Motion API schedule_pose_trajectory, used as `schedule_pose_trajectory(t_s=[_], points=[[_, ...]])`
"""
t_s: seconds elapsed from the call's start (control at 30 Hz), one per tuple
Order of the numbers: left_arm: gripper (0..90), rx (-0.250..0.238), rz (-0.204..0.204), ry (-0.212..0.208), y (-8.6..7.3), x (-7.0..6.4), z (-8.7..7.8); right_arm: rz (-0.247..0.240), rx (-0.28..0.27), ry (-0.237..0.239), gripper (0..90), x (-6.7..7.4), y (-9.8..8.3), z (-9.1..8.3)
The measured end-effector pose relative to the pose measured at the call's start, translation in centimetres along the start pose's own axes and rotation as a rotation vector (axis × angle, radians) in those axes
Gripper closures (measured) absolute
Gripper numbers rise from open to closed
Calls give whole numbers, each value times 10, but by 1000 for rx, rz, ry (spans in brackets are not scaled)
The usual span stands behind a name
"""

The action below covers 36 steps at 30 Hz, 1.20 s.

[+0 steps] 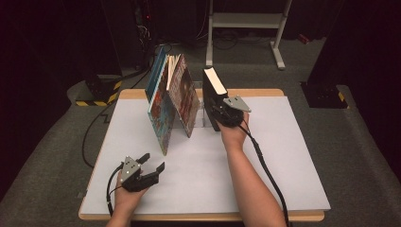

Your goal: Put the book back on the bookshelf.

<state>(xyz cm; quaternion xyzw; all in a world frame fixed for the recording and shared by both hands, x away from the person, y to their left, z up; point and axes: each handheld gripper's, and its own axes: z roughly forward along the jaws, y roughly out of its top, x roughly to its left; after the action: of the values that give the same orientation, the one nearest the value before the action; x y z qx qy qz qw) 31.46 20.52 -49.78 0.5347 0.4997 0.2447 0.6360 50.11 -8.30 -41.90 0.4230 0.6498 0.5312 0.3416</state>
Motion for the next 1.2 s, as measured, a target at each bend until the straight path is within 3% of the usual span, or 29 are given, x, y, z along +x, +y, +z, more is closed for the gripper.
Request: schedule_pose_trajectory(t_s=[0.73,1.07,1.2], points=[[273,11,15,-5,-2,-2,0,22,31,44,426,-10,-11,-26],[273,8,15,0,-2,-1,0,17,46,62,482,-13,-17,-33],[277,21,26,7,-3,0,0,-8,53,72,507,-11,-20,-32]])
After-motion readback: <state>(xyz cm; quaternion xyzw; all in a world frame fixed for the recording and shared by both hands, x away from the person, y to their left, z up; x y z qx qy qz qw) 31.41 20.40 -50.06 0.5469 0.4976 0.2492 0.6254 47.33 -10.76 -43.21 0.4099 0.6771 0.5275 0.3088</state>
